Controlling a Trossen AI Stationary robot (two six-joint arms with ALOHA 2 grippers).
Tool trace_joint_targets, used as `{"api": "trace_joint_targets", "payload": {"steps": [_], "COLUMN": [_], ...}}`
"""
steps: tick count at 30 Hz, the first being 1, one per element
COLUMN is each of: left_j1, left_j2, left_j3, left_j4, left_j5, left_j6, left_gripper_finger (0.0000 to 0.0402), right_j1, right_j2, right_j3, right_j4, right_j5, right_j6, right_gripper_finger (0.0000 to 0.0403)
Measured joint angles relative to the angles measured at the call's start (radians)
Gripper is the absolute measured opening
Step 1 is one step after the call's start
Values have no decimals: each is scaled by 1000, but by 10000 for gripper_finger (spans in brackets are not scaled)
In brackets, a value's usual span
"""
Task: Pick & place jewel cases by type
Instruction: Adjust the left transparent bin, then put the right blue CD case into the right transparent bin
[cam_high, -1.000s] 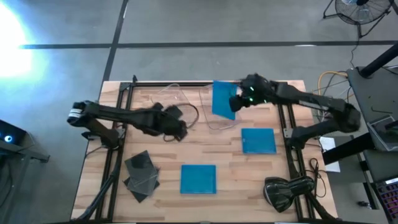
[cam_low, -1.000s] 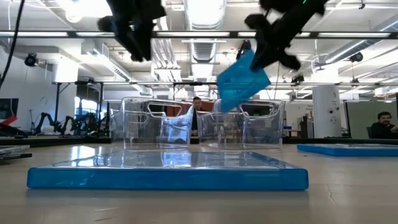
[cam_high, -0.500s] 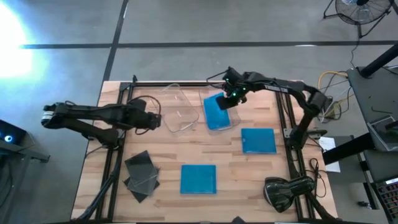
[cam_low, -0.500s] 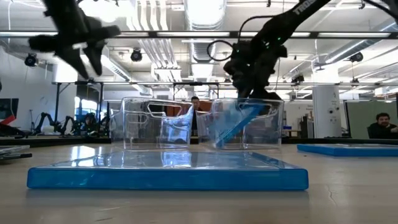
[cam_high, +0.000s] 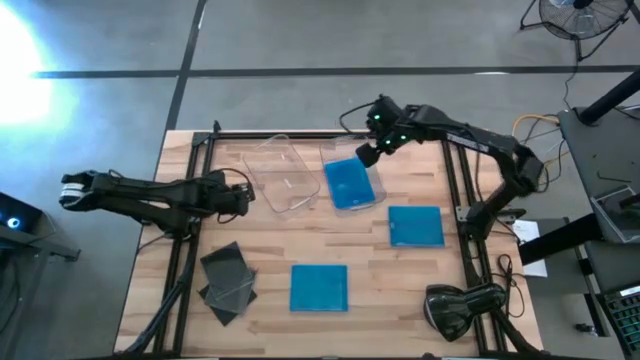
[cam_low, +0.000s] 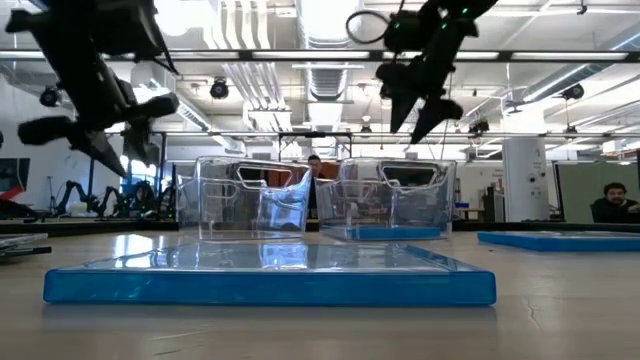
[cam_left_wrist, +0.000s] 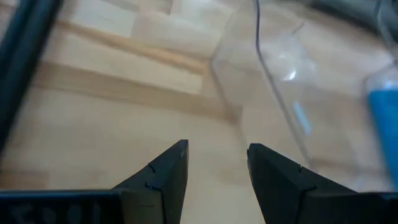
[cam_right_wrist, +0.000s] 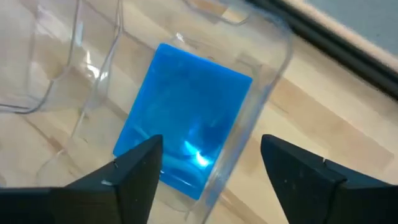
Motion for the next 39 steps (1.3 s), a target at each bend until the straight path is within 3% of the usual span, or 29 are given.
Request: {"api": "trace_joint_targets", "payload": {"steps": [4,7,11,15,19,25,28,32,39], "left_j1": [113,225,379,493,575,623,629,629,618], "left_j2": [4,29,80,133,207,396,460,446,272], "left_j3": [-76,-137,-174,-175,-175,-151,-94,-4,174], "left_j4": [231,449,592,708,895,1074,1076,1003,543], "left_j5": [1,66,168,182,250,367,442,511,448], "left_j6": [132,295,421,582,703,756,855,954,1211], "left_gripper_finger": [147,147,147,147,147,147,147,147,147], "right_j1": [1,8,20,32,46,94,123,156,217], "right_j2": [-83,-128,-181,-215,-227,-207,-196,-195,-203], "right_j3": [-28,-55,-76,-88,-92,-93,-93,-93,-123], "right_j4": [-26,-32,-29,-28,-27,-26,-29,-131,-440], "right_j5": [-2,-3,39,58,58,53,16,-36,30], "right_j6": [31,70,137,179,211,248,258,264,182], "right_gripper_finger": [278,276,272,274,273,266,265,265,265]}}
